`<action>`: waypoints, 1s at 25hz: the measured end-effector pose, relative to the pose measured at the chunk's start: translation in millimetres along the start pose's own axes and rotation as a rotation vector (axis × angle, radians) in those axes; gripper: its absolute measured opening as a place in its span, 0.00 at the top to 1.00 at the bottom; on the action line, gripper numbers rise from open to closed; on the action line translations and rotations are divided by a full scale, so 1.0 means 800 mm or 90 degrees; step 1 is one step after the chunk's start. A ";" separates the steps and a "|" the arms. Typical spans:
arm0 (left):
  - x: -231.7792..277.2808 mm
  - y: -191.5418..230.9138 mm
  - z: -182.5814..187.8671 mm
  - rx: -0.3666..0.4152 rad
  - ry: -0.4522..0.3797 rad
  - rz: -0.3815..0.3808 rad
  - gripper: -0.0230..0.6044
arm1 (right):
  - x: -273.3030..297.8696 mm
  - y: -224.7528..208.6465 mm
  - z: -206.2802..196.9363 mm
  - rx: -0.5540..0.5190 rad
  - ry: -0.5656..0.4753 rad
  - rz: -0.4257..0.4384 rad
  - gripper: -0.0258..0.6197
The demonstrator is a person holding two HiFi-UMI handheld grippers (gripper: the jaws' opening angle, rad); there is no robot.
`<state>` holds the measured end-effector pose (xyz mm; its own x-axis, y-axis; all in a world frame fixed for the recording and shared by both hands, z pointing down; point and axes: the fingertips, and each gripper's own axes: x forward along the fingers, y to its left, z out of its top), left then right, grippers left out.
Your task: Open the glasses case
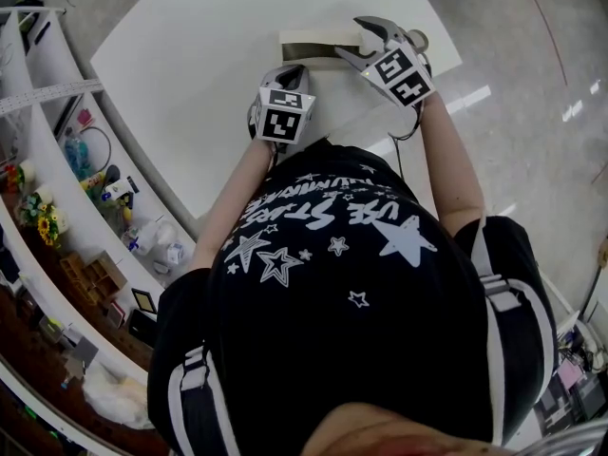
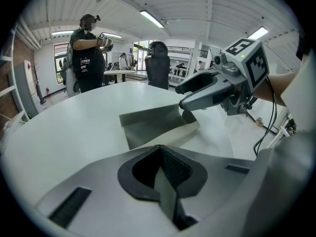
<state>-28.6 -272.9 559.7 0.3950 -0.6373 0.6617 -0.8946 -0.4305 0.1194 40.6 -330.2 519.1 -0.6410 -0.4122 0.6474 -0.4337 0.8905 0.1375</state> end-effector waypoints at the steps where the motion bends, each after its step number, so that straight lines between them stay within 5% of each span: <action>1: -0.001 0.000 0.001 -0.003 0.000 -0.003 0.94 | 0.001 -0.006 0.001 0.004 0.000 -0.006 0.52; 17: -0.004 0.001 0.006 0.012 0.002 -0.017 0.94 | 0.001 -0.047 -0.016 0.126 -0.006 -0.037 0.52; 25: -0.047 0.013 0.018 -0.065 -0.069 -0.023 0.94 | -0.032 -0.018 -0.031 0.173 -0.020 -0.052 0.52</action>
<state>-49.3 -262.7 525.3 0.4426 -0.6907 0.5719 -0.8939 -0.3906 0.2202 78.9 -327.8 519.3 -0.6144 -0.4901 0.6183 -0.6361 0.7713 -0.0208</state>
